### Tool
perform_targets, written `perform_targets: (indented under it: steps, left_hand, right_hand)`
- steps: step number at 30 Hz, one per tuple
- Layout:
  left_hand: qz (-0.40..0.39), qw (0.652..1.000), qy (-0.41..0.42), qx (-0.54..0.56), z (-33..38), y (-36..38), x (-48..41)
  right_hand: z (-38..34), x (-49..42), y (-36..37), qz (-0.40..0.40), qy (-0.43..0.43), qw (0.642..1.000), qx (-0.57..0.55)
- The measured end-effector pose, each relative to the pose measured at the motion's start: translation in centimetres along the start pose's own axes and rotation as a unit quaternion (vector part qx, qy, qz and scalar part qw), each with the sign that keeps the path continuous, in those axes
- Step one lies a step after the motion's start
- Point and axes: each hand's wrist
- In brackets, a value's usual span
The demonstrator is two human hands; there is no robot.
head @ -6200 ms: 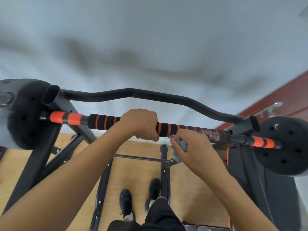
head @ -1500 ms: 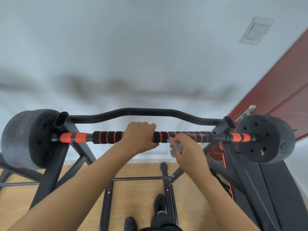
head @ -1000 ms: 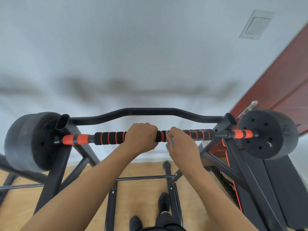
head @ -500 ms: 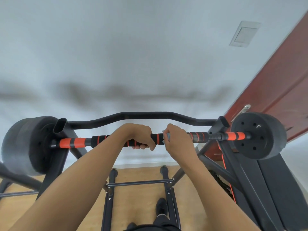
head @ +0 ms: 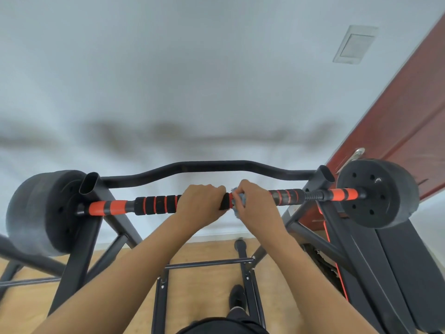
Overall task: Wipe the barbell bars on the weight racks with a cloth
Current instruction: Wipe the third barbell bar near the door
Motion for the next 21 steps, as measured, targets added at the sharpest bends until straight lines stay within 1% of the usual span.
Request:
perform_targets:
  steps: [3,6,8,10,11,12,14,15,17,18,19,21]
  left_hand:
    - [-0.011,1.0,-0.01,0.011,-0.4,-0.1,-0.9]
    - [-0.048,0.998,-0.012,0.04,-0.7,-0.2,-1.2]
    - [-0.077,0.994,-0.015,0.071,-0.9,-0.3,-1.5]
    - [-0.102,0.989,-0.01,0.107,-1.3,-0.4,-1.8]
    - [-0.11,0.987,-0.005,0.116,-1.5,-0.4,-1.9]
    - [-0.111,0.987,-0.001,0.114,-1.6,-0.4,-2.0]
    - [-0.092,0.991,-0.002,0.1,-1.7,-0.3,-1.9]
    - [-0.079,0.993,-0.003,0.091,-1.6,-0.2,-1.9]
    - [-0.062,0.995,-0.008,0.084,-1.4,0.0,-1.5]
    - [-0.055,0.995,-0.01,0.082,-1.2,0.0,-1.3]
    - [-0.049,0.996,-0.012,0.078,-1.1,0.1,-1.1]
    - [-0.031,0.998,-0.011,0.056,-0.8,0.0,-0.7]
  right_hand:
    - [0.0,0.6,1.2,0.019,-0.026,0.999,0.009]
    - [0.6,1.5,1.5,0.019,-0.051,0.998,0.034]
    - [1.4,2.7,1.7,-0.029,-0.058,0.997,0.049]
    - [2.8,4.1,1.7,-0.105,-0.049,0.992,0.047]
    - [3.4,4.6,1.3,-0.126,-0.036,0.991,0.033]
    - [3.9,4.8,0.6,-0.128,-0.016,0.992,0.011]
    - [4.0,4.3,-1.5,-0.099,0.028,0.994,-0.045]
    - [3.8,3.6,-2.6,-0.07,0.032,0.995,-0.068]
    - [3.2,1.6,-3.9,-0.014,0.01,0.997,-0.071]
    - [2.7,0.4,-4.3,-0.001,0.004,0.998,-0.063]
    - [2.2,-0.8,-4.4,-0.001,0.003,0.999,-0.053]
    - [1.2,-3.0,-4.0,-0.03,0.011,0.999,-0.018]
Point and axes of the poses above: each hand's wrist, its own x-axis away from the middle knuckle, its own y-axis out of the palm, z = x × y, and after that the axes turned 9 degrees about y, right-handed
